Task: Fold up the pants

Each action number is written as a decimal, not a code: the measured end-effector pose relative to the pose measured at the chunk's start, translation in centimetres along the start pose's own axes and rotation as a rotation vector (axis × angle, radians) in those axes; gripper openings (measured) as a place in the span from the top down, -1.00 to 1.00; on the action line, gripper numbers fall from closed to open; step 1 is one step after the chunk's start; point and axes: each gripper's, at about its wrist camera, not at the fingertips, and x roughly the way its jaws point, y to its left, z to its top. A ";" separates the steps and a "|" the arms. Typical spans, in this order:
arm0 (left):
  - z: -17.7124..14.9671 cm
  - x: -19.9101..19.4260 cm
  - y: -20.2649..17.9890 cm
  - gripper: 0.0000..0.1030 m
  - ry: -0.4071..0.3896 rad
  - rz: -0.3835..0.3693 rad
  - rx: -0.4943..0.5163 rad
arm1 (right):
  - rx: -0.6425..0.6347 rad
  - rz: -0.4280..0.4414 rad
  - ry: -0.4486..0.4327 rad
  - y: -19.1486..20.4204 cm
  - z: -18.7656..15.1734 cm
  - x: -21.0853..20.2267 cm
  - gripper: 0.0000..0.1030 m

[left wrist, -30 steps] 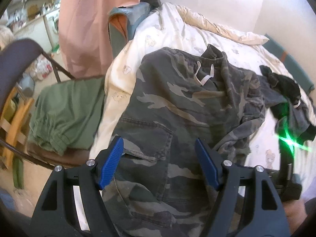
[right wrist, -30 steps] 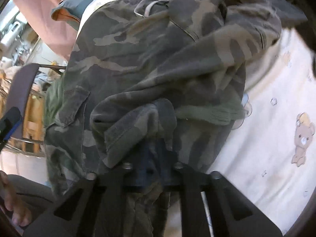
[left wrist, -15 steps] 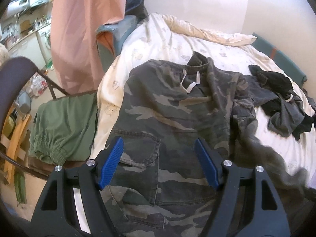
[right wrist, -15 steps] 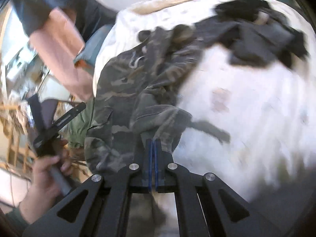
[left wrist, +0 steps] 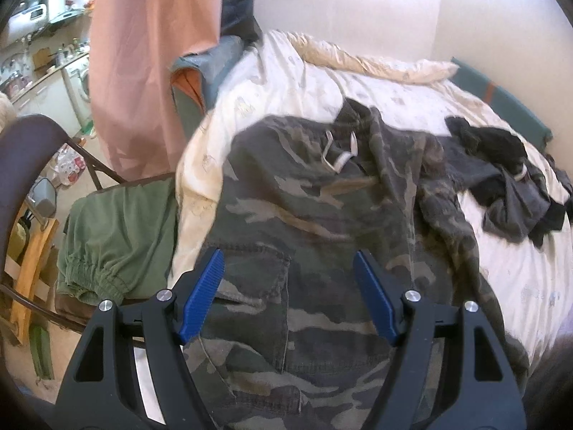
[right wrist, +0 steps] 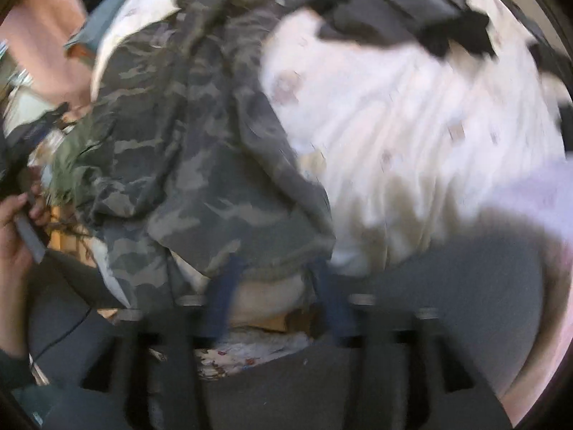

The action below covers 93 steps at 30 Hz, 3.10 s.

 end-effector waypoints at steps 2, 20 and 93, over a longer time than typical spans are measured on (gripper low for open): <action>-0.7 0.5 -0.6 -0.39 0.037 -0.023 0.031 | -0.058 -0.027 0.002 -0.2 1.5 0.8 -0.28; -6.3 -0.2 -7.0 -0.39 0.177 -0.161 0.208 | 0.236 0.191 -0.226 -9.0 9.4 1.4 0.88; 8.9 -0.7 -2.3 -0.51 0.085 0.031 0.117 | -0.171 0.204 -0.335 6.3 22.4 -3.8 -0.05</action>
